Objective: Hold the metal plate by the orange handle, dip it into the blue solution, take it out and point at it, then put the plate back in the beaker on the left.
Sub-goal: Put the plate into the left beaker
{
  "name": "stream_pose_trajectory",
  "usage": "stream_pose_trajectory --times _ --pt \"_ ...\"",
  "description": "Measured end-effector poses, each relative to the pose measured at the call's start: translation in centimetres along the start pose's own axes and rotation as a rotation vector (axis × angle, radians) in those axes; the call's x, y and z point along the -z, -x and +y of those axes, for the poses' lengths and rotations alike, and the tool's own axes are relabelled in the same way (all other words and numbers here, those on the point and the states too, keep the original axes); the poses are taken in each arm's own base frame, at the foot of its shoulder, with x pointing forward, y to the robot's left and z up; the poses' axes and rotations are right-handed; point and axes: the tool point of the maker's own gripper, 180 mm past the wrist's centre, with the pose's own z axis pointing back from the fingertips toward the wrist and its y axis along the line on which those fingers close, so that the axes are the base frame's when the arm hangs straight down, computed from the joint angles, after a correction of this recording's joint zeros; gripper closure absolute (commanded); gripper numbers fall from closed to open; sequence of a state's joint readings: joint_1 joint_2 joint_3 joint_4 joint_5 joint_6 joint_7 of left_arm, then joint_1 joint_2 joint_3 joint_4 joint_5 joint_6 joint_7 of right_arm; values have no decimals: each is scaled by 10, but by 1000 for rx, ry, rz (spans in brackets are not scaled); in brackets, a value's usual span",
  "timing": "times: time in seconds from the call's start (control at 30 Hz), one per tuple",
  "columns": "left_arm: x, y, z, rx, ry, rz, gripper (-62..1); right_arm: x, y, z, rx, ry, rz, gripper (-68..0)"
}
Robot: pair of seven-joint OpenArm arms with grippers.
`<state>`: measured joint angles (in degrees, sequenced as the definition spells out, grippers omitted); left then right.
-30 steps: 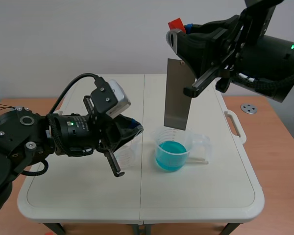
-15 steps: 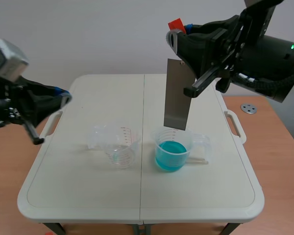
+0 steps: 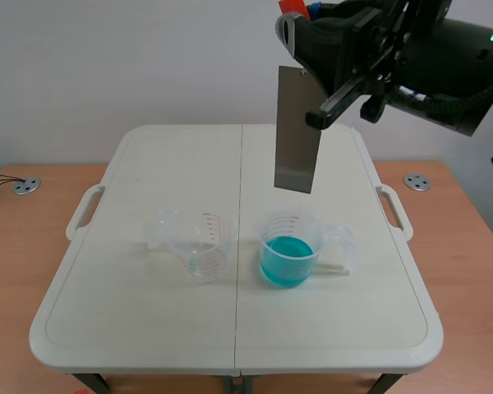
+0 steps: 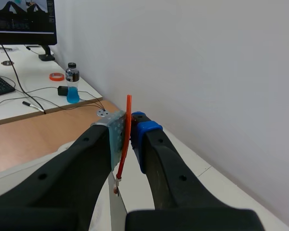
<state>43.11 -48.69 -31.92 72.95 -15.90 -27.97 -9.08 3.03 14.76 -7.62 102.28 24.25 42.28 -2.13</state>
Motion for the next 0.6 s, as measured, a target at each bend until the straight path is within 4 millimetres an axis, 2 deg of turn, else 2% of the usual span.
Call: stream_pose_trajectory --times 0.07,0.17,0.27,0.47,0.6 --pt "-12 32 -7 -19 2 89 -15 4 -3 3 -6 -17 -5 -11" --pt "-33 78 -29 -77 31 210 -15 10 -5 7 -16 -36 -4 -11" --pt "-53 115 -53 -126 44 298 -15 16 -10 12 -24 -63 -18 -11" --pt "-74 160 -133 -183 168 418 -15 29 -17 21 -26 -89 -35 -11" --pt "-83 175 -195 -211 307 473 -15 39 -20 30 -5 -103 -47 -11"
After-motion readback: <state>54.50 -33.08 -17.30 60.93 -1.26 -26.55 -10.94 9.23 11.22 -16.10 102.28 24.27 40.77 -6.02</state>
